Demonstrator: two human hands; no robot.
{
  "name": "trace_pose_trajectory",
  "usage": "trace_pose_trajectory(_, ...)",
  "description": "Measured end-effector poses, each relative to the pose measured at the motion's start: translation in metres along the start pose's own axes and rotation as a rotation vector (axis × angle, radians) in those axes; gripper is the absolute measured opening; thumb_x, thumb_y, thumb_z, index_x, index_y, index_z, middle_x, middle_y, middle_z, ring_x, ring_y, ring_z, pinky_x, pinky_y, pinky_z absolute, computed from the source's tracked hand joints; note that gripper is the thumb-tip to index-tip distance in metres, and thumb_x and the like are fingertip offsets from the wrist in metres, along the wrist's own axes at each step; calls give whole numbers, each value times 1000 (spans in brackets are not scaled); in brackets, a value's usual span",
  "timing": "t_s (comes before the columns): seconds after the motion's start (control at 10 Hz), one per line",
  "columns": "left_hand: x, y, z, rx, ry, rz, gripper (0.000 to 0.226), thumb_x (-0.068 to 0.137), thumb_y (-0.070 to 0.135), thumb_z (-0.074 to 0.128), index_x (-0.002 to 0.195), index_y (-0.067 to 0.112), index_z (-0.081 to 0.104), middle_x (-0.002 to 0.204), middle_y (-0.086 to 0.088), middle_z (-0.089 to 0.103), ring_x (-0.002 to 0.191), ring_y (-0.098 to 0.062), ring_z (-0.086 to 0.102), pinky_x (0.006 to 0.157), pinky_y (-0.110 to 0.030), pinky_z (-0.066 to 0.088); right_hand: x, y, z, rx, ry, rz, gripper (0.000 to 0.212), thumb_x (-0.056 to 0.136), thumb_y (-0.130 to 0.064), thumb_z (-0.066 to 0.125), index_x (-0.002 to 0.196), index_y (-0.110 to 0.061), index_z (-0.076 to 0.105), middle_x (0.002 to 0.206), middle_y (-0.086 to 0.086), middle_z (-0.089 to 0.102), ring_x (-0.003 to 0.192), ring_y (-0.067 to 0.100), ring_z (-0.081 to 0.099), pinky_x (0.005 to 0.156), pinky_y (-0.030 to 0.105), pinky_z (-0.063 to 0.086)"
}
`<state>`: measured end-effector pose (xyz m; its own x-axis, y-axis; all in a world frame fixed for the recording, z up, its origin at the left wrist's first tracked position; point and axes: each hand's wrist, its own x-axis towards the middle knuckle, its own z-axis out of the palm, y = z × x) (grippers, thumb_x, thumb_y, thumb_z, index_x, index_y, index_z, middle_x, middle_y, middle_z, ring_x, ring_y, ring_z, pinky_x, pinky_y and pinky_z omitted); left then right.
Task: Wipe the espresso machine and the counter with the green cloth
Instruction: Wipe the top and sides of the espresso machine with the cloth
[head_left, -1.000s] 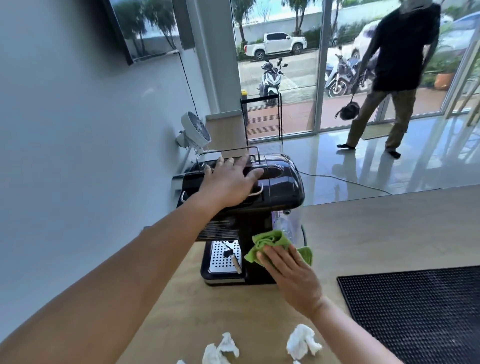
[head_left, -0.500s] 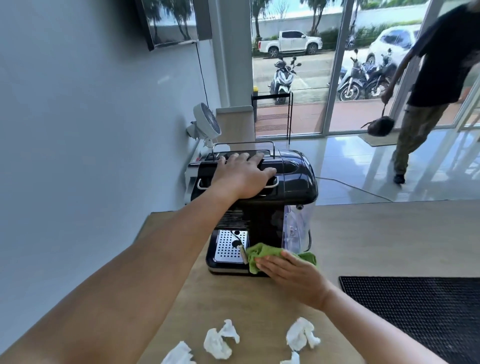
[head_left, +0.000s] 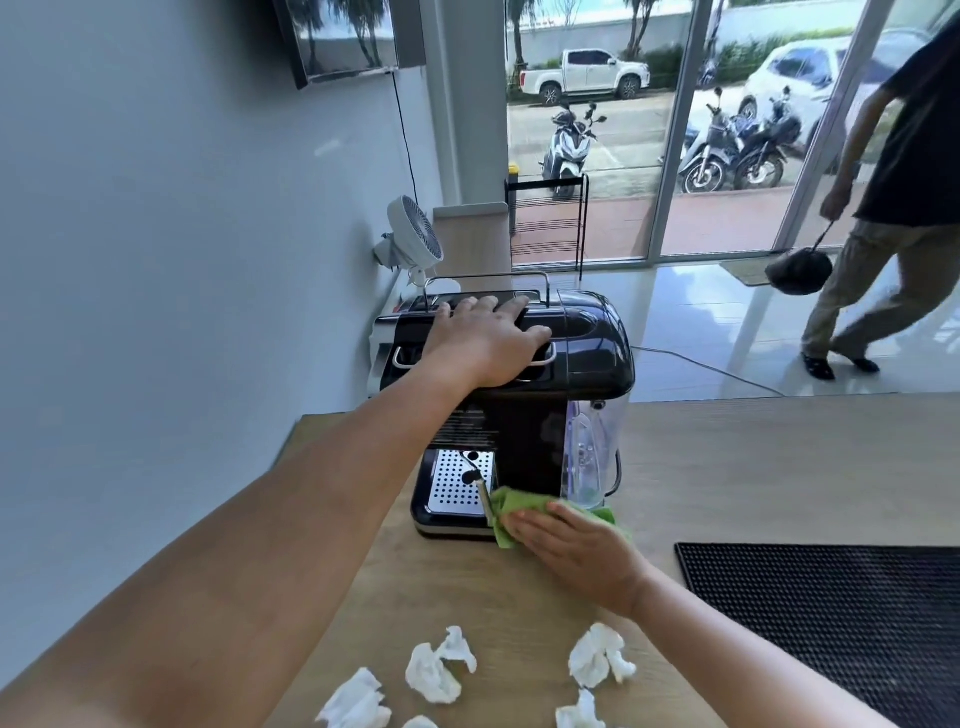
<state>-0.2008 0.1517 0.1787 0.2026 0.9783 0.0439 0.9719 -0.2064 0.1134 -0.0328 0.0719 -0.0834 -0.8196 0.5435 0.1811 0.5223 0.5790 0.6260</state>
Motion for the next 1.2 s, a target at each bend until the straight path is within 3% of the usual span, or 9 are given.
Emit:
trace_pose_trajectory(0.2, 0, 2, -1, 1, 6, 4, 68, 89, 67, 22, 151, 38, 18, 160, -2, 19, 148, -22, 13, 120, -48, 4, 18, -16, 0, -9, -155, -232, 65, 94, -18, 30, 156, -13, 15, 164, -4, 5, 150, 11, 1, 117, 38, -16)
trace_pose_trajectory(0.3, 0, 1, -1, 10, 5, 0, 68, 89, 67, 22, 151, 38, 18, 160, -2, 20, 147, -22, 14, 119, -48, 4, 7, -6, -1, -64, -119, -278, 67, 91, -17, 27, 156, -11, 9, 164, -1, 5, 150, 13, 1, 117, 38, -19)
trace_pose_trajectory(0.4, -1, 1, -1, 6, 5, 4, 68, 89, 67, 22, 151, 38, 18, 160, -1, 20, 147, -22, 14, 119, -48, 4, -21, 15, 7, -118, -183, -266, 63, 92, -20, 43, 153, -15, 28, 161, -5, 25, 148, 9, 19, 121, 38, -8)
trace_pose_trajectory(0.5, -1, 1, -1, 3, 4, -3, 68, 89, 67, 21, 151, 38, 18, 160, -2, 19, 148, -22, 13, 119, -48, 4, -34, 26, 14, -182, -202, -291, 56, 95, -18, 38, 151, -14, 34, 159, -5, 31, 147, 10, 24, 121, 38, -5)
trace_pose_trajectory(0.6, 0, 1, 0, 8, 7, 0, 69, 89, 67, 21, 151, 38, 18, 160, -2, 20, 147, -23, 14, 119, -49, 5, -19, 14, 11, -177, -138, -340, 58, 96, -24, 36, 153, -14, 29, 161, -3, 24, 149, 13, 17, 121, 41, -11)
trace_pose_trajectory(0.7, 0, 2, 0, 12, 8, 5, 69, 89, 68, 21, 151, 38, 17, 160, -2, 20, 148, -23, 14, 119, -50, 5, 1, -2, 1, -130, -133, -286, 61, 96, -26, 31, 154, -13, 22, 163, -3, 16, 151, 14, 9, 119, 42, -16)
trace_pose_trajectory(0.9, -1, 3, -1, 10, 2, 11, 68, 90, 67, 21, 151, 38, 16, 160, -2, 19, 148, -23, 13, 119, -49, 4, -24, 42, -20, -168, -35, -149, 71, 92, -25, 52, 155, -14, 21, 165, -1, 11, 151, 16, 10, 122, 38, 8)
trace_pose_trajectory(1.1, 2, 3, 0, 48, 4, 5, 68, 89, 68, 22, 150, 38, 18, 159, -2, 22, 146, -24, 17, 119, -50, 8, 7, 66, -57, -71, 328, 255, 55, 100, -13, 21, 154, -12, 24, 162, 3, 21, 148, 19, 23, 120, 39, 17)
trace_pose_trajectory(1.2, 2, 2, 1, 55, -15, 0, 69, 88, 69, 21, 150, 38, 19, 159, -1, 22, 146, -24, 16, 118, -49, 8, 17, 43, -46, -53, 283, 310, 54, 100, -14, 22, 154, -11, 23, 162, 2, 19, 147, 19, 25, 123, 41, 9)
